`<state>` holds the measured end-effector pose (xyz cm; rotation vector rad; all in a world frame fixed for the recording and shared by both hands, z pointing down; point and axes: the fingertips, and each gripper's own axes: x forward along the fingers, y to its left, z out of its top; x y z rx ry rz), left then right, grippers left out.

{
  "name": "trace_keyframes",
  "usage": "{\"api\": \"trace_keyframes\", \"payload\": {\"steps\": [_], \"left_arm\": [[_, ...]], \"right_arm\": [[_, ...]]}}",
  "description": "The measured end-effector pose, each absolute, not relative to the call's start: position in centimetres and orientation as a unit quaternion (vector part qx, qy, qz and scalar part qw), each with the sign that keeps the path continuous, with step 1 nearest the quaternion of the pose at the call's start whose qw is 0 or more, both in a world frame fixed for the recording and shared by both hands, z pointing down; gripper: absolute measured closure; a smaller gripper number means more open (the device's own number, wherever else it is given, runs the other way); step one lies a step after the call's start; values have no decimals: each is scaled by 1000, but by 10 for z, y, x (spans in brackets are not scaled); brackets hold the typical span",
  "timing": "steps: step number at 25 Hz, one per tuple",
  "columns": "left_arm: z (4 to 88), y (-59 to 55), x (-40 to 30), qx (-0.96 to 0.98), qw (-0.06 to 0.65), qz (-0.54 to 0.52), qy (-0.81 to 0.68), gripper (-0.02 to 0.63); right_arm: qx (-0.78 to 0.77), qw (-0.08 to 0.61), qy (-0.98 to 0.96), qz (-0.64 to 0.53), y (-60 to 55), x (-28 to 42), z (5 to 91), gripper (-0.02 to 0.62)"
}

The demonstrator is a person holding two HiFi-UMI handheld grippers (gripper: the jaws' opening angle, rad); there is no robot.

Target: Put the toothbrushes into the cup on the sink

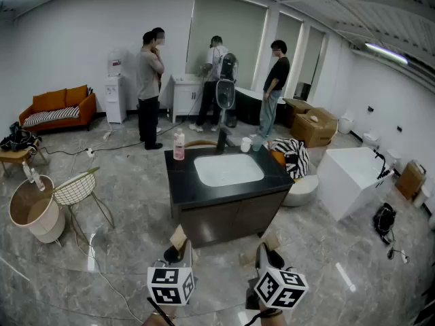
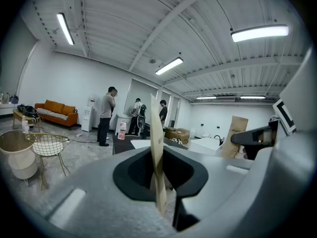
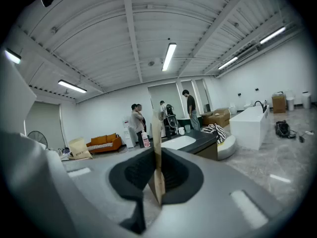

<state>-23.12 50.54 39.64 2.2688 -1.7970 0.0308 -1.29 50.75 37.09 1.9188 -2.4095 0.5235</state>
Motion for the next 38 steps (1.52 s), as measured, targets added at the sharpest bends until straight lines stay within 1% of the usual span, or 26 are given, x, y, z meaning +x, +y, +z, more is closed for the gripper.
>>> {"api": "trace_keyframes", "payload": {"steps": [10, 21, 25, 32, 38], "left_arm": [[394, 510, -241, 781, 116, 16, -614, 568], [396, 509, -253, 788, 113, 22, -604, 568], [397, 507, -246, 795, 111, 26, -596, 568], [406, 487, -241, 799, 111, 38, -590, 566], [411, 447, -240, 796, 109, 40, -594, 568]], "right_arm": [[615, 13, -771, 164, 514, -23, 372, 566], [629, -1, -756, 183, 521, -28, 380, 566], [636, -6, -748, 189, 522, -21, 381, 565], [644, -9, -739, 198, 500, -12, 390, 565], [645, -9, -737, 203, 458, -8, 400, 565]]}}
